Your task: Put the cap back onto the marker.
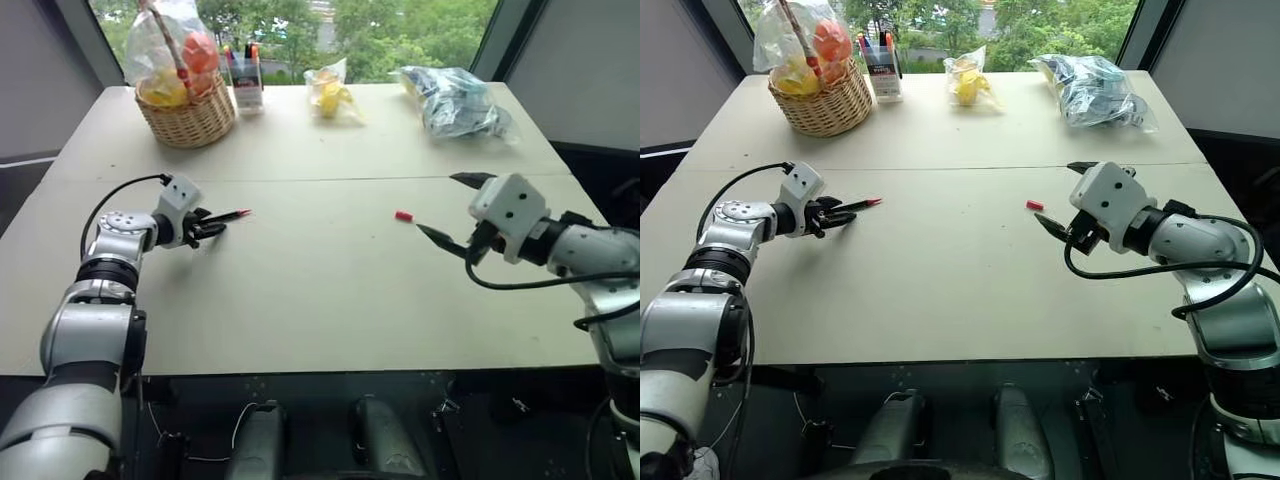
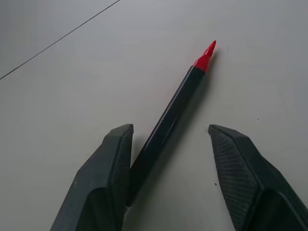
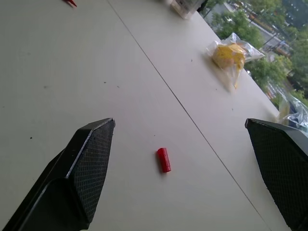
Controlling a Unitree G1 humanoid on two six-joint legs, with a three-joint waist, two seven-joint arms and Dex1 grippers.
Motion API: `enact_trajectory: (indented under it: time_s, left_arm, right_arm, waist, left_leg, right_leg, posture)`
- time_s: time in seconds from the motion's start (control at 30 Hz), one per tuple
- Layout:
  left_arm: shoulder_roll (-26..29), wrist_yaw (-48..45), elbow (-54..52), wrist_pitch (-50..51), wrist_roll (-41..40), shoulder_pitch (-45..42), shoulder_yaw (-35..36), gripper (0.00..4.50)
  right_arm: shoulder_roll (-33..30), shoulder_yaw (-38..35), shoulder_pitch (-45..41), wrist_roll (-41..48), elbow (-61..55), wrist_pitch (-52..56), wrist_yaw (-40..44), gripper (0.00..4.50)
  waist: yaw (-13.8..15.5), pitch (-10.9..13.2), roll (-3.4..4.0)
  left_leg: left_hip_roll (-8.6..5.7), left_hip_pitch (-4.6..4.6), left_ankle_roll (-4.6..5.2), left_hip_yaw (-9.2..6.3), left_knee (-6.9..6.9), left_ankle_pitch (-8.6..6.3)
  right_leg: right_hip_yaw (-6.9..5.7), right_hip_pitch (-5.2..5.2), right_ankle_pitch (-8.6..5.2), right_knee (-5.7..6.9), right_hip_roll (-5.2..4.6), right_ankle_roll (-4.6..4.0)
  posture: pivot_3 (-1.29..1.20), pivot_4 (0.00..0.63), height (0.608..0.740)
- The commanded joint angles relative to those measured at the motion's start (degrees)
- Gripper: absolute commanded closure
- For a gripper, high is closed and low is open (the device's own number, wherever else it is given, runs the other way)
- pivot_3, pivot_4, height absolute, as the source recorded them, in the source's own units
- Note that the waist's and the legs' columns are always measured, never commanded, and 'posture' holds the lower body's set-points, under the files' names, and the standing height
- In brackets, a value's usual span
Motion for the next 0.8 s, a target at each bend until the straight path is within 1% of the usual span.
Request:
enact_trajectory:
  time_s: [0.03,0.07,0.23,0.47,0.6,0.73,0.8]
  left_arm:
    - [-0.25,-0.93,1.65,2.12,1.45,0.76,-0.53,3.85]
    - [-0.39,-1.38,1.56,2.33,1.3,0.74,-0.39,3.93]
    - [-0.38,-4.06,0.75,2.83,0.74,0.72,0.23,3.93]
    - [-0.11,-11.99,-2.86,4.74,-0.38,2.38,0.29,3.93]
    - [1.5,-20.54,-11.04,8.86,-2.18,6.59,-0.36,3.93]
    - [3.23,-23.63,-20.74,14.48,-4.32,10.08,-0.07,3.93]
    - [4.15,-23.85,-24.03,15.58,-4.77,11.47,0.12,3.93]
  right_arm:
    - [-0.72,-1.59,-0.37,-0.16,-2.57,-0.08,-0.67,0.0]
    - [-0.8,-1.63,-0.38,-0.14,-2.61,-0.04,-0.69,0.0]
    - [-0.94,-1.5,-0.45,-0.15,-2.53,-0.06,-0.75,0.0]
    - [-1.08,-0.89,-1.02,-0.17,-1.99,-0.34,-0.36,0.0]
    - [-0.8,0.2,-2.21,-0.57,-1.07,-0.76,-0.41,0.0]
    - [-0.35,0.53,-2.01,-0.88,-1.15,-1.06,-0.59,0.0]
    - [-0.04,0.79,-2.02,-1.07,-1.08,-1.2,-0.85,0.0]
  waist:
    - [0.04,-0.06,0.1]
    - [0.06,-0.07,0.1]
    - [0.06,-0.08,0.1]
    - [0.07,-0.08,0.1]
    - [-0.1,-0.08,0.1]
    - [-0.08,-0.06,0.08]
    - [-0.07,-0.06,0.08]
  left_leg:
    - [0.0,0.0,0.0,0.0,0.0,0.0]
    - [0.0,0.0,0.0,0.01,0.0,0.0]
    - [0.0,0.0,0.0,0.01,0.02,0.0]
    - [-0.01,-0.01,0.0,0.02,0.02,0.0]
    - [0.0,-0.01,0.0,0.03,0.02,0.0]
    - [0.01,-0.03,0.0,0.02,0.01,0.0]
    - [0.01,-0.05,0.0,0.01,0.02,0.0]
  right_leg:
    - [0.0,0.0,0.0,0.0,0.0,0.0]
    - [0.01,0.01,0.0,0.0,-0.01,0.0]
    - [0.01,0.03,0.0,0.0,-0.01,0.0]
    - [0.01,0.03,0.0,-0.01,-0.01,0.0]
    - [0.02,0.03,-0.01,-0.01,-0.01,0.0]
    - [0.02,0.0,-0.01,-0.01,0.0,-0.01]
    - [0.02,-0.01,-0.01,-0.02,-0.01,-0.01]
  posture:
    - [0.0,0.15,0.74]
    - [0.0,0.15,0.74]
    - [0.0,0.15,0.74]
    - [0.0,0.15,0.74]
    - [0.0,0.15,0.74]
    - [0.0,0.15,0.74]
    - [0.0,0.15,0.74]
